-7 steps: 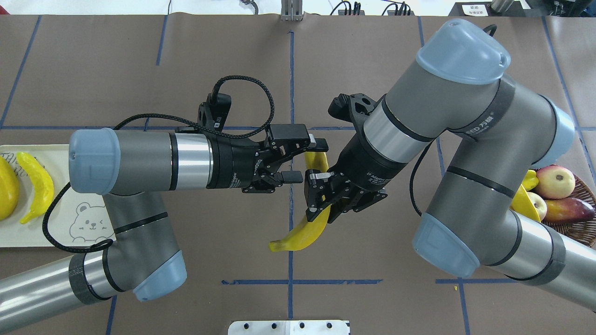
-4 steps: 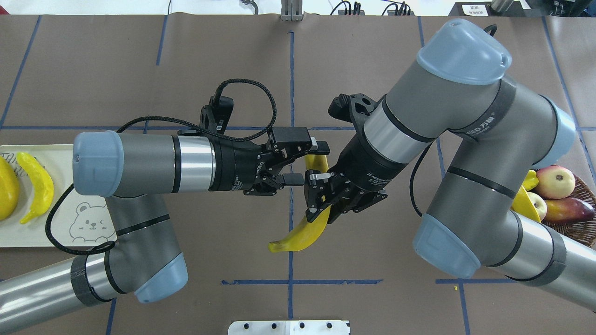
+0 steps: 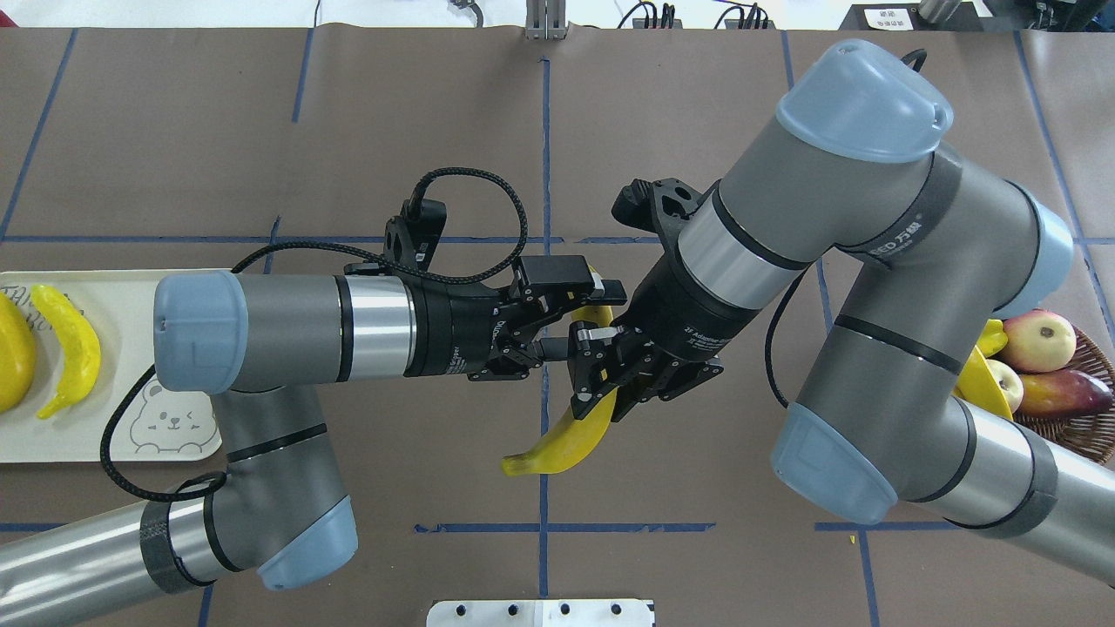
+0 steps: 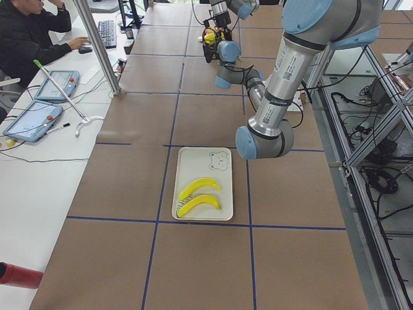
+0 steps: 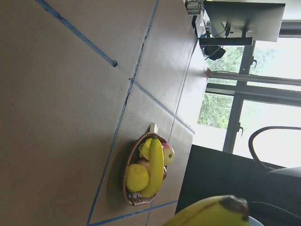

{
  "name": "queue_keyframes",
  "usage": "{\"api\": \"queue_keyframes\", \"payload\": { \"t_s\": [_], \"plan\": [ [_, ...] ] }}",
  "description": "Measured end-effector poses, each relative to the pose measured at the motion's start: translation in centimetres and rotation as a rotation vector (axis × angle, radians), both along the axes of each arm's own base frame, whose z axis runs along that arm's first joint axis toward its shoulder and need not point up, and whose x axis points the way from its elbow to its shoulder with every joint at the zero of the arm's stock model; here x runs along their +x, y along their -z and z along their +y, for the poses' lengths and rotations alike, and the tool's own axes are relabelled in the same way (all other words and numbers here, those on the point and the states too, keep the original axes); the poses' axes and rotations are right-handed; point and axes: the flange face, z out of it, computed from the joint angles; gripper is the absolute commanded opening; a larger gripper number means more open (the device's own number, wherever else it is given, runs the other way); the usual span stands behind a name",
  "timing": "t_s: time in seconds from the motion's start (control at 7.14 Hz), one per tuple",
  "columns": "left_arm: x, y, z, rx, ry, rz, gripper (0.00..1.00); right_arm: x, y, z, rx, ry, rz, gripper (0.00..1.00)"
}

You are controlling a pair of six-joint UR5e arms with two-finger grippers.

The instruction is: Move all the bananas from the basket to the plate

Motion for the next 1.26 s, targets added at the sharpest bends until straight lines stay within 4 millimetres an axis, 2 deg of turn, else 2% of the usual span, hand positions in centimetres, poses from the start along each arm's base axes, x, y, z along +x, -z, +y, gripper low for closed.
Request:
{"api": "queue_keyframes", "payload": {
  "t_s": [0.14, 0.28, 0.42, 0.56, 1.26],
  "plan": [
    [0.0, -0.1, 0.0, 0.001, 0.001, -0.001, 0.13, 0.0, 0.0, 0.1, 0.0, 0.001, -0.001, 0.43],
    [0.0, -0.2, 0.0, 0.003, 0.001, -0.002, 0.13, 0.0, 0.0, 0.1, 0.0, 0.002, -0.001, 0.99],
    [0.0, -0.3, 0.0, 0.006, 0.003, -0.005, 0.1, 0.1, -0.1, 0.1, -0.002, 0.003, -0.001, 1.0],
    [-0.1, -0.4, 0.0, 0.007, 0.004, -0.005, 0.0, 0.2, -0.1, 0.2, -0.001, 0.002, -0.002, 1.0],
    [-0.6, -0.5, 0.0, 0.012, 0.011, -0.009, 0.0, 2.2, 0.6, 1.2, 0.024, -0.012, -0.03, 1.0]
  ]
}}
